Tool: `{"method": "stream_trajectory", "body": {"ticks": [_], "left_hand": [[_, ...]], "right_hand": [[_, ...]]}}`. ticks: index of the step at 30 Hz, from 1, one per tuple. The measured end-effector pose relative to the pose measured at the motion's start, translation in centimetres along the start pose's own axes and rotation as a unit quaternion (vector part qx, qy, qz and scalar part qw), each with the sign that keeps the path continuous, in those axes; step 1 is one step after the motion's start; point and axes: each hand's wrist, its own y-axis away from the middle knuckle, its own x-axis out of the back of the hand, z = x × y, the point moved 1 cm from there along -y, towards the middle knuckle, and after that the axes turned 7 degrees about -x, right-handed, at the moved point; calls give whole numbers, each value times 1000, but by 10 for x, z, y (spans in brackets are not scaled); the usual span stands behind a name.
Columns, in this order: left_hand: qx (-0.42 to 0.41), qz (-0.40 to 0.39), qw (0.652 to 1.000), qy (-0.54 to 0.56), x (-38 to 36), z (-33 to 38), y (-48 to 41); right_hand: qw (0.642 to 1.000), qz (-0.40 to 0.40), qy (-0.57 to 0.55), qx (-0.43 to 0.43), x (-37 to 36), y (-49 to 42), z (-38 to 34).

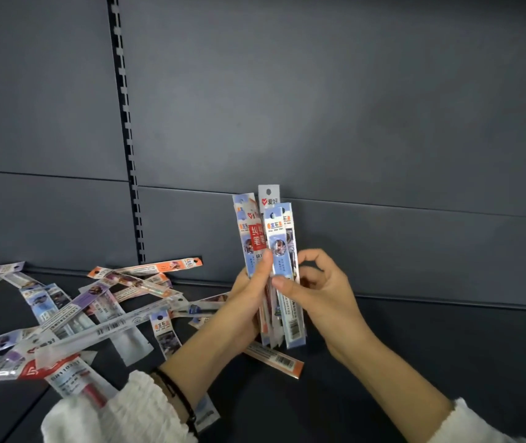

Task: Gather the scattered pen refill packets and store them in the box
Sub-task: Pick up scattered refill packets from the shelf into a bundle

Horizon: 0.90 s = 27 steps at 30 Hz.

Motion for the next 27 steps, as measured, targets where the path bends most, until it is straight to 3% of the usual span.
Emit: {"method": "stream_trajectory", "body": {"ticks": [3,7,12,17,21,23,27], "left_hand": [[0,15,1000,11,-1,-2,4],[12,39,999,5,-4,-4,6],[50,66,996,37,-2,-5,2],[15,97,978,184,14,27,-13],[-33,90,982,163,57,63,-11],[-40,65,987,143,79,66,-5],[-39,87,978,184,117,54,8]], "right_hand": [[995,48,74,54,-6,2,6],[953,121,228,158,-7,2,17],[923,138,306,187,-5,0,19],[945,113,261,160,17,-6,18],[941,44,321,98,32,-12,33],[921,-8,380,84,32,-14,40],[857,-94,498,95,19,-19,49]]}}
